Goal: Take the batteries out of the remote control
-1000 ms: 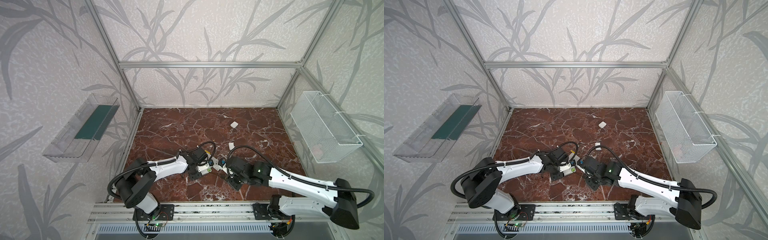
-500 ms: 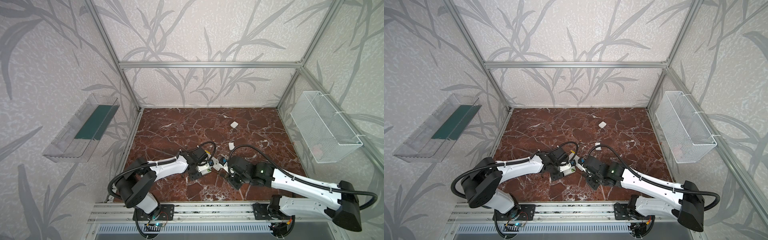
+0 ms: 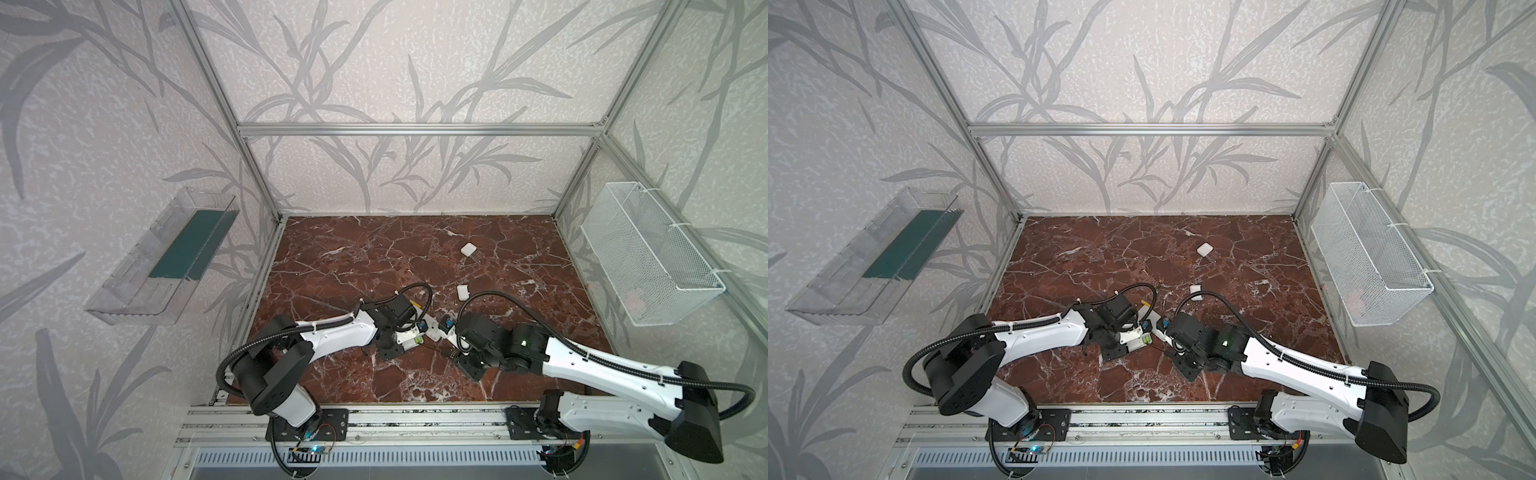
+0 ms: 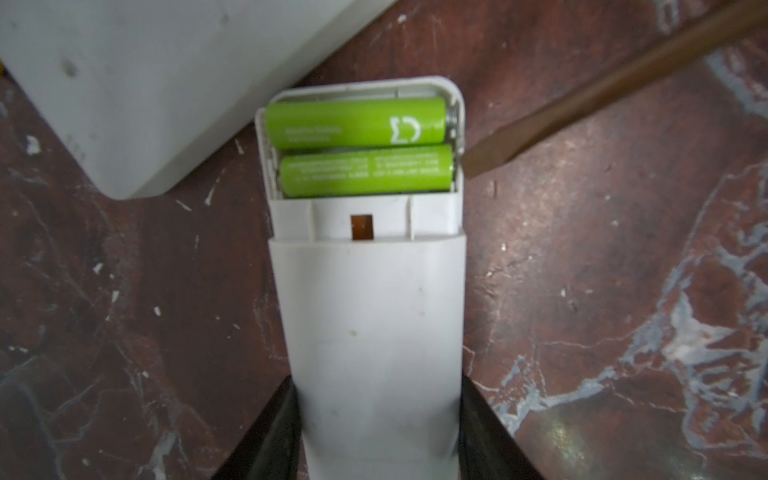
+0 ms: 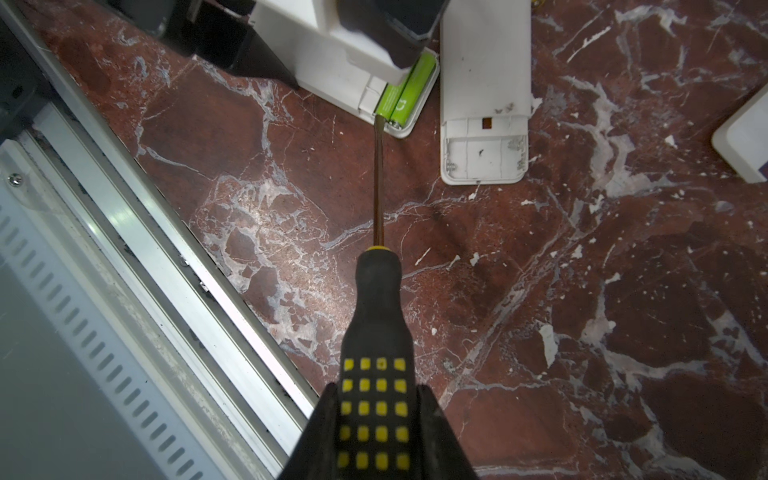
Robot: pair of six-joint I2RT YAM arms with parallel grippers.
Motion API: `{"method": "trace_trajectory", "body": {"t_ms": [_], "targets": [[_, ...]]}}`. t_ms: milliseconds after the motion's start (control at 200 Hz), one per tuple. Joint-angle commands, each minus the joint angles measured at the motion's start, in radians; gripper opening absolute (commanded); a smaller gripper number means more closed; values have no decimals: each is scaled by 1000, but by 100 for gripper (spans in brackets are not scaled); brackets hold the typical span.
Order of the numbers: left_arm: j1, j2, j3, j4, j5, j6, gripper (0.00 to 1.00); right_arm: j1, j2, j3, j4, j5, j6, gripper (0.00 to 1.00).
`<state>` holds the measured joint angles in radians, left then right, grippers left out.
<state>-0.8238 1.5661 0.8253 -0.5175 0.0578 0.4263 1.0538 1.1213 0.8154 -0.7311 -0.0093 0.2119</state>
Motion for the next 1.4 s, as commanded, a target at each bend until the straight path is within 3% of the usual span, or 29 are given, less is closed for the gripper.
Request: {"method": "trace_trajectory", "body": {"t_ms": [0,685,1395], "targets": [[-15,39,-5,-15,40,9,32,2,8,10,4,0,-8,0],[-17,43,-2,-19,42,9,31,3,30,8,36,-14,-8,0],[-18,42,-4,-21,46,11,30,13,-26,-74,71,115,-3,0]]}}
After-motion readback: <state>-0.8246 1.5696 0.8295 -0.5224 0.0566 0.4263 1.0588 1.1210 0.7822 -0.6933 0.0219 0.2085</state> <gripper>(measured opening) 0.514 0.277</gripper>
